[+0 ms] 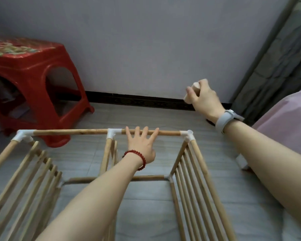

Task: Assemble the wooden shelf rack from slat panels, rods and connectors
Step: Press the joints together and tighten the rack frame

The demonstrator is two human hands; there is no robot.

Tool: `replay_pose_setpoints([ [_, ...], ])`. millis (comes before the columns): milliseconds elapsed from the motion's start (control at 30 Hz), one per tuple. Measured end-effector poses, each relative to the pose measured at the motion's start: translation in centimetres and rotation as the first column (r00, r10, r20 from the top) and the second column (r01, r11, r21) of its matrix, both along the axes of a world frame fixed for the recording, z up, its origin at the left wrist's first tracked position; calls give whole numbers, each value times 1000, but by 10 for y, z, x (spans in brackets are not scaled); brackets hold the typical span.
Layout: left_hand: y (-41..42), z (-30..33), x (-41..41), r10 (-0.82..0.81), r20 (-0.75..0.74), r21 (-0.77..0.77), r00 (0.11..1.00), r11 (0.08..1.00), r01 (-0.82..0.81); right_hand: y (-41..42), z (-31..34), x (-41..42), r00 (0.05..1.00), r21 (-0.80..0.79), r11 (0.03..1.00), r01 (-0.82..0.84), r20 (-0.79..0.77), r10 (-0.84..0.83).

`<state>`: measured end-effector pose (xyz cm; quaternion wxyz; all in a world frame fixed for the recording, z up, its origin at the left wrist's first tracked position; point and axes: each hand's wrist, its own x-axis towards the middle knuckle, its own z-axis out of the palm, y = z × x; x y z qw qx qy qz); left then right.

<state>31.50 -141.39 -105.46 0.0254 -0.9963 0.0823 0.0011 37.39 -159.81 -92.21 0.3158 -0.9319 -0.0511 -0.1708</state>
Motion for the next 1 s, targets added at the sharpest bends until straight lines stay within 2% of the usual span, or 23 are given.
replay_pose_setpoints([
  [67,-4,-5,-1,22,33,5,999,1000,-22,-10,10,2,979,-28,995,92,184,-85],
  [133,-2,-9,0,26,60,11,998,1000,-27,-17,-16,-10,935,54,987,151,317,-160],
  [167,0,-11,1,24,61,18,998,1000,-25,-19,-39,-21,950,29,984,177,258,-178],
  [200,-1,-12,2,26,66,14,998,1000,-27,-20,-63,-34,981,-60,983,174,104,-167],
  [233,-2,-12,3,31,73,7,997,999,-32,-24,-81,-40,987,-184,977,109,-93,-128],
  [267,-3,-12,4,34,77,5,996,999,-35,-29,-86,-37,976,-278,960,41,-195,-98],
  [300,-5,-12,4,37,79,-1,996,999,-37,-34,-80,-25,982,-309,951,4,-178,-62],
  [367,-6,-13,5,35,83,1,996,999,-35,-36,-51,1,997,-216,974,61,-22,-67],
  [433,-4,-15,5,40,98,-4,994,999,-40,-33,-34,11,956,102,984,146,241,-167],
  [467,-4,-15,5,40,95,2,995,999,-40,-32,-39,9,937,171,968,182,270,-224],
  [500,-4,-15,4,38,90,5,995,999,-39,-30,-52,0,952,115,970,215,199,-234],
  [533,-3,-14,4,38,89,4,995,999,-39,-27,-70,-10,981,-68,979,193,21,-192],
  [567,-3,-14,4,36,89,4,995,999,-37,-28,-82,-16,973,-259,960,104,-175,-153],
  [600,-4,-14,2,36,86,6,996,999,-37,-32,-84,-17,963,-354,934,44,-233,-133],
  [667,-4,-15,2,36,95,6,995,999,-37,-35,-63,2,988,-246,964,104,-87,-129],
  [733,-3,-16,2,43,98,-5,994,999,-42,-34,-39,13,964,126,977,169,186,-191],
  [767,-3,-17,2,46,101,-9,994,999,-45,-32,-39,11,943,249,956,154,253,-217],
  [800,-3,-16,2,44,97,0,994,999,-44,-28,-48,4,953,238,960,145,229,-201],
  [833,-3,-16,1,43,89,9,995,999,-44,-20,-65,-9,984,88,987,135,104,-144],
  [867,-2,-16,0,43,82,11,996,999,-44,-15,-81,-20,991,-119,991,59,-113,-73],
  [900,-2,-16,0,41,83,10,996,999,-42,-14,-90,-23,966,-265,964,-23,-253,-47],
  [967,-2,-15,2,43,93,10,995,999,-45,-18,-77,-3,978,-320,948,-3,-197,-63],
  [1000,-2,-15,2,40,86,17,995,999,-42,-19,-63,4,988,-218,973,72,-118,-99],
])
